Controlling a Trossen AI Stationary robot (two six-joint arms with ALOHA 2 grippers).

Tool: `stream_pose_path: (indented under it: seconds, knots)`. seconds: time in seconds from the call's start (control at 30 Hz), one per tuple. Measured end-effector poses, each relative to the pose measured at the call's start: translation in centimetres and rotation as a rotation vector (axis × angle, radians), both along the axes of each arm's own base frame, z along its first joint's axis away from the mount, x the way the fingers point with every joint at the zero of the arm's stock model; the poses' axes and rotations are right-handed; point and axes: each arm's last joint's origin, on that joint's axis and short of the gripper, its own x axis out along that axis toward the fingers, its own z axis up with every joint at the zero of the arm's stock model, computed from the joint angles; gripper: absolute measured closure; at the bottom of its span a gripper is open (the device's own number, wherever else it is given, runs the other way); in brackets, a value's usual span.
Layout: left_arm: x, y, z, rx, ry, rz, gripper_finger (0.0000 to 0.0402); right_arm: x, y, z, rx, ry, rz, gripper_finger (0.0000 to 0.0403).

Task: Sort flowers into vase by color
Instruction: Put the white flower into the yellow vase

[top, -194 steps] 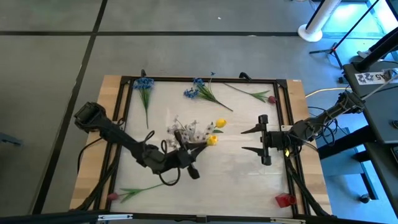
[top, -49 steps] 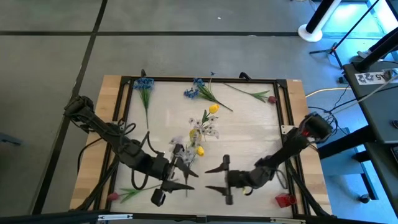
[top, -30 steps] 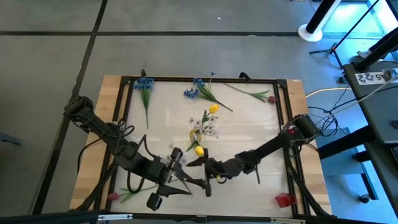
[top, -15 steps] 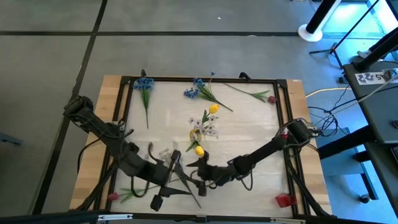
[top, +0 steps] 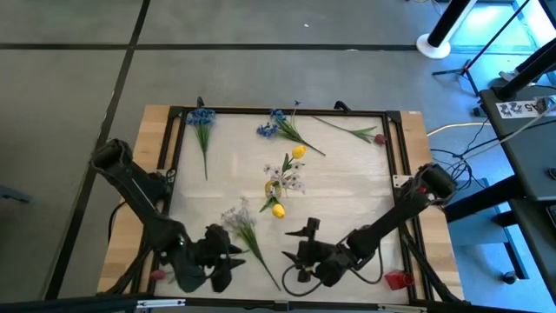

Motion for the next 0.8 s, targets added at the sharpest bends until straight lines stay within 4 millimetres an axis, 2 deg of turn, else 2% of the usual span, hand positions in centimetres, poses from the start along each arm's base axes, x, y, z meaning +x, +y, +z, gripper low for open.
stream_pose_path:
  seconds: [0.17,0.23,0.5,0.8]
  knots:
    - [0.6,1.1,-5.3,-0.184,0.127,0.244,0.0239,-0.2,-0.2,0.8,0.015,-0.013,-0.002,0.0143]
    - [1.1,1.8,-6.8,-0.217,0.165,0.322,0.0239,-0.2,-0.3,0.9,0.014,-0.013,0.0,0.0143]
    - [2.9,4.7,-10.5,-0.323,0.307,0.495,0.0239,-0.3,-0.3,0.8,-0.002,0.006,0.001,0.0143]
    - [5.1,9.2,-12.7,-0.387,0.305,0.526,0.0239,-0.4,-0.4,0.6,-0.011,0.017,0.001,0.0143]
